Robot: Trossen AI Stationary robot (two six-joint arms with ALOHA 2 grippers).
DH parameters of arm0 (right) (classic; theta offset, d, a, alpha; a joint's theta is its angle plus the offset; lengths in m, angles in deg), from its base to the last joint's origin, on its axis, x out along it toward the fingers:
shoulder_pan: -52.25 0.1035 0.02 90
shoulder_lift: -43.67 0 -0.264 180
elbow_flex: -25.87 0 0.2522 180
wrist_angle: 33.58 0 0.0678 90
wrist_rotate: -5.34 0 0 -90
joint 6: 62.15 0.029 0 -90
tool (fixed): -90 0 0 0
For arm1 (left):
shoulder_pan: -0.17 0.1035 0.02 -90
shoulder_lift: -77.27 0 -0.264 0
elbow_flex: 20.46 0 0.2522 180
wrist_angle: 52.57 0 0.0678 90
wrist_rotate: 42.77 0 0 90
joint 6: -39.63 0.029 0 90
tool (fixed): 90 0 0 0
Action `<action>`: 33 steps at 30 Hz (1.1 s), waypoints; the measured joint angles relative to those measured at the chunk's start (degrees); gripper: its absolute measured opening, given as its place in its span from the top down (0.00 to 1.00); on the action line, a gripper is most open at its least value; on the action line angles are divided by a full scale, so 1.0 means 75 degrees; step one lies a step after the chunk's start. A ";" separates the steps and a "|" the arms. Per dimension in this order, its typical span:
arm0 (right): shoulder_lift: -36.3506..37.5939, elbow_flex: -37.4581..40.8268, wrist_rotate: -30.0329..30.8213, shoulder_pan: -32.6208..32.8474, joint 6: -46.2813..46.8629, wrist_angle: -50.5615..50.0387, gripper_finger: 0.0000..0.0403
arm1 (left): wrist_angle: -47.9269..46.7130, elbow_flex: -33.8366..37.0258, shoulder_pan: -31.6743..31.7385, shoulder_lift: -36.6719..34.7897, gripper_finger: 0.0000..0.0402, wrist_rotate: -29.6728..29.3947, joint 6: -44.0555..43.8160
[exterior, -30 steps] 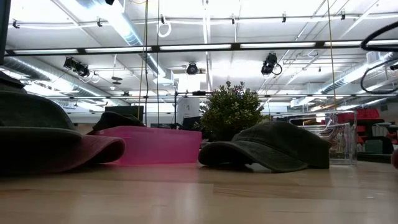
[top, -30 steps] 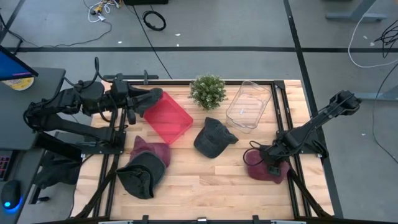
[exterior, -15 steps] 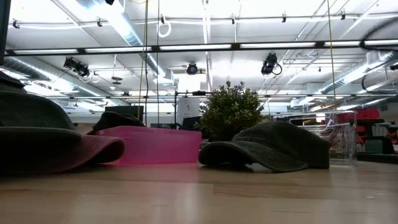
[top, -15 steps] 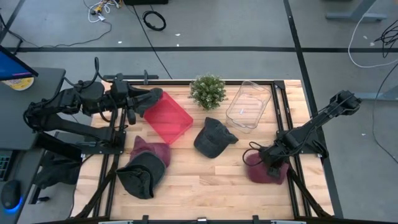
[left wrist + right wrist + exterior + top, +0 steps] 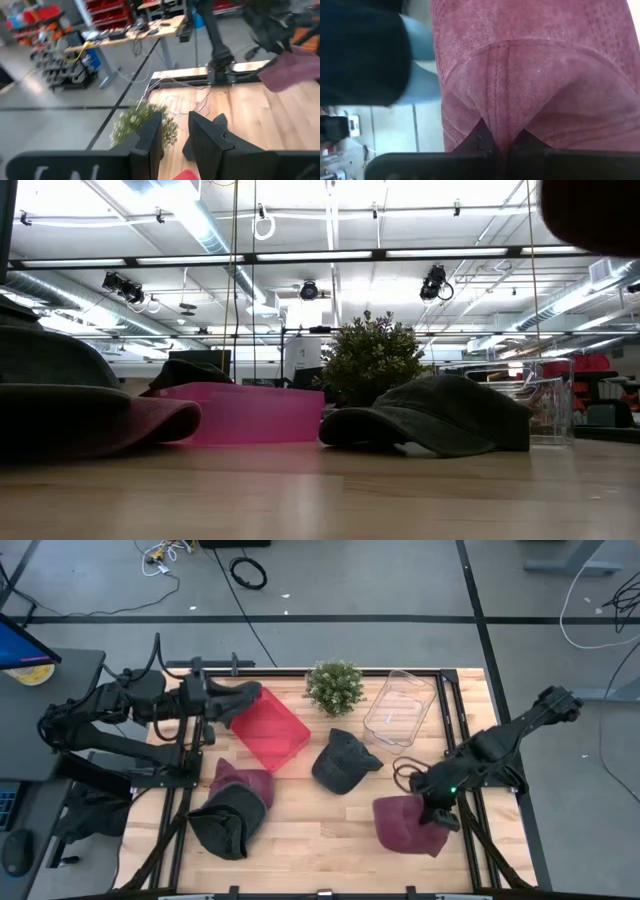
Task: Pick & Place hat
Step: Put the right red cap into the red bin
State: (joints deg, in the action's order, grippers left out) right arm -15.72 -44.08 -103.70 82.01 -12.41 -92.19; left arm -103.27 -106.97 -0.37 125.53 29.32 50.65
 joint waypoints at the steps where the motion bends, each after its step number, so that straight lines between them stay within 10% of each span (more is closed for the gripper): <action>1: 0.0000 -0.0143 -0.0003 -0.0143 -0.0101 0.0089 1.00 | 0.0094 0.0000 -0.0003 0.0031 0.75 0.0024 0.0133; 18: 0.0380 -0.0335 -0.1858 -0.2342 0.0059 0.5714 1.00 | 0.0756 0.0003 -0.0012 0.0665 0.80 0.0961 0.1222; 33: 0.0447 -0.0347 0.0021 -0.3562 -0.3669 0.7145 1.00 | 0.2066 0.0003 -0.0009 0.0666 0.85 0.1227 0.1223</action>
State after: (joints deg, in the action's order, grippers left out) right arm -12.37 -46.68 -103.54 55.29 -39.93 -38.60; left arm -87.78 -106.95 -0.43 130.52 38.52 59.83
